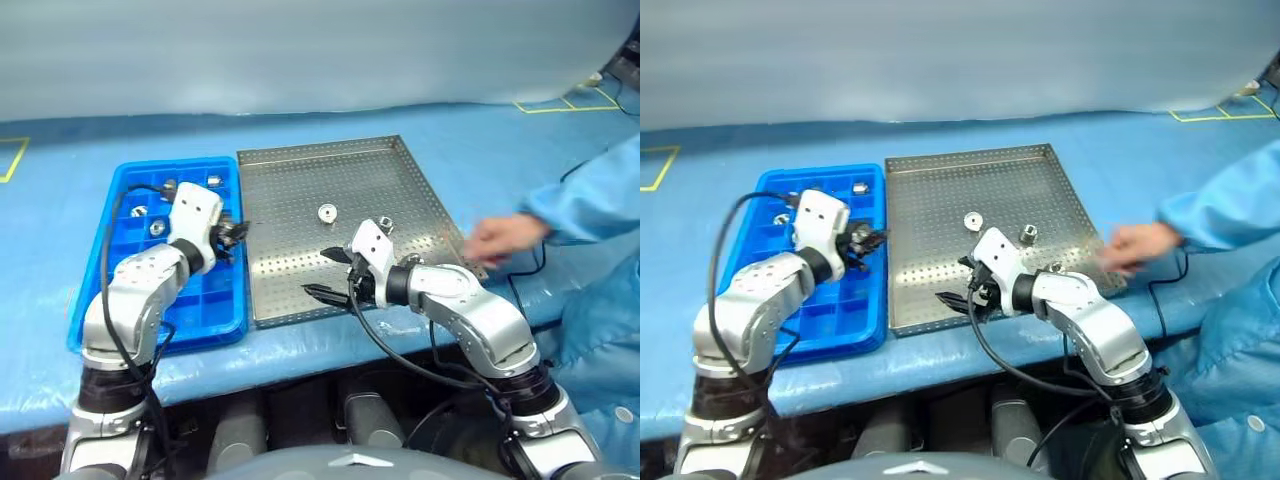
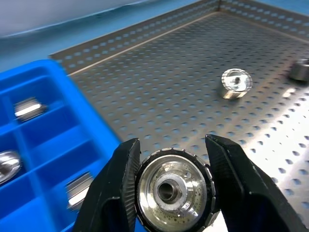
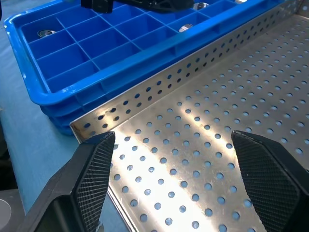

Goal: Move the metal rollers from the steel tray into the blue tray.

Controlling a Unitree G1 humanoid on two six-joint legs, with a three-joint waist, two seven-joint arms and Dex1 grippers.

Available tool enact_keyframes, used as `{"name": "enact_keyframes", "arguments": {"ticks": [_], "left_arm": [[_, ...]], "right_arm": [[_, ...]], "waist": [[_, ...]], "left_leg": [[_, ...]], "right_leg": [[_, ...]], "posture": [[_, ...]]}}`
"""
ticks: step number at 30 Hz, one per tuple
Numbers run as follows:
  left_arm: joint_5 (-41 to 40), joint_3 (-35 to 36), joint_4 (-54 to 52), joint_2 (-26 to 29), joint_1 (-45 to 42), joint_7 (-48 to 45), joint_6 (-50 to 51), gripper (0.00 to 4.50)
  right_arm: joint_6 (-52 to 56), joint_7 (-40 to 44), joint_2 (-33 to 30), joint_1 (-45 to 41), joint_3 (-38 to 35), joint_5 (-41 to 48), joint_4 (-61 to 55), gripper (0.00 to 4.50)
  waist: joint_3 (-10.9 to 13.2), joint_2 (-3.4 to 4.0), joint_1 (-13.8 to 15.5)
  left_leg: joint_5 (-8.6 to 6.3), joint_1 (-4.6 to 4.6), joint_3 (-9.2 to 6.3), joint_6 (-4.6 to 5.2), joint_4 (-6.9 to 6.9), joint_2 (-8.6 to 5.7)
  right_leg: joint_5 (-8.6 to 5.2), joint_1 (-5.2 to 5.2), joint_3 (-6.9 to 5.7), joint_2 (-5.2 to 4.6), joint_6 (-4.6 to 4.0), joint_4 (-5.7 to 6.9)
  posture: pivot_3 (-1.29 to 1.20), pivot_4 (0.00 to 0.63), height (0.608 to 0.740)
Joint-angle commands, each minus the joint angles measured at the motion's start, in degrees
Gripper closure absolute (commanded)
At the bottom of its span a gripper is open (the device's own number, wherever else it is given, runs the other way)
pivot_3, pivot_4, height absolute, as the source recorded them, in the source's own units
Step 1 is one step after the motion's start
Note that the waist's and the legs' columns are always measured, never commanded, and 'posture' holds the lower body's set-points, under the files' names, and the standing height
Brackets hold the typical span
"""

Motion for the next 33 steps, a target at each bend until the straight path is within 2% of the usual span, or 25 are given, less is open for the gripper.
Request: {"name": "enact_keyframes", "arguments": {"ticks": [1, 6, 18, 23, 30, 33], "left_arm": [[2.8, 3.7, -3.9, -1.3, 0.0, 6.4, 1.5, 2.63], [6.4, 5.3, -2.8, -3.0, -0.3, 12.9, 2.8, 2.63], [10.4, 8.0, 3.9, -6.3, -0.9, 20.6, -0.2, 2.63], [10.2, 8.7, 8.4, -6.8, -2.7, 20.8, -4.1, 2.63], [10.1, 8.5, 11.2, -8.0, -5.7, 22.0, -8.1, 0.40], [8.8, 7.7, 10.5, -9.0, -5.9, 20.5, -10.2, 0.40]], "right_arm": [[-1.3, -0.1, 0.3, -1.3, 0.1, -0.6, 1.1, 0.43], [-1.1, -0.1, 0.4, -1.6, 0.9, -0.9, 1.4, 0.43], [0.2, -3.1, 0.7, -0.7, -0.8, -0.5, -0.5, 0.43], [-0.1, -3.8, 1.1, -0.6, -1.1, -0.1, -2.1, 0.43], [-0.2, -4.4, 1.2, -0.1, -0.5, -0.3, -3.4, 0.43], [-0.1, -5.1, 1.2, 0.1, -0.8, -0.6, -3.6, 0.43]], "waist": [[0.0, -0.01, 1.2], [0.0, -0.04, 3.4], [0.0, -0.05, 3.8], [0.0, -0.05, 3.8], [0.0, -0.07, 3.7], [0.0, -0.07, 3.6]], "left_leg": [[0.00, -0.01, 0.00, 0.00, 0.00, -0.01], [0.00, -0.11, 0.04, 0.00, 0.03, -0.08], [0.00, -0.09, 0.07, -0.01, 0.03, -0.02], [0.00, -0.09, 0.09, -0.01, 0.04, -0.03], [0.00, -0.11, 0.13, -0.01, 0.04, -0.04], [0.00, -0.12, 0.15, -0.01, 0.03, -0.04]], "right_leg": [[0.00, 0.00, -0.01, 0.00, 0.00, -0.01], [0.01, 0.01, -0.06, -0.04, 0.00, -0.06], [0.00, 0.01, -0.11, -0.03, -0.03, -0.04], [0.00, 0.01, -0.13, -0.03, -0.04, -0.04], [0.00, 0.03, -0.16, -0.05, -0.05, -0.05], [0.01, 0.02, -0.16, -0.06, -0.05, -0.06]], "posture": [[0.05, 0.150, 0.740], [0.06, 0.150, 0.740], [0.03, 0.150, 0.740], [0.03, 0.150, 0.740], [0.01, 0.150, 0.740], [-0.01, 0.150, 0.740]]}}
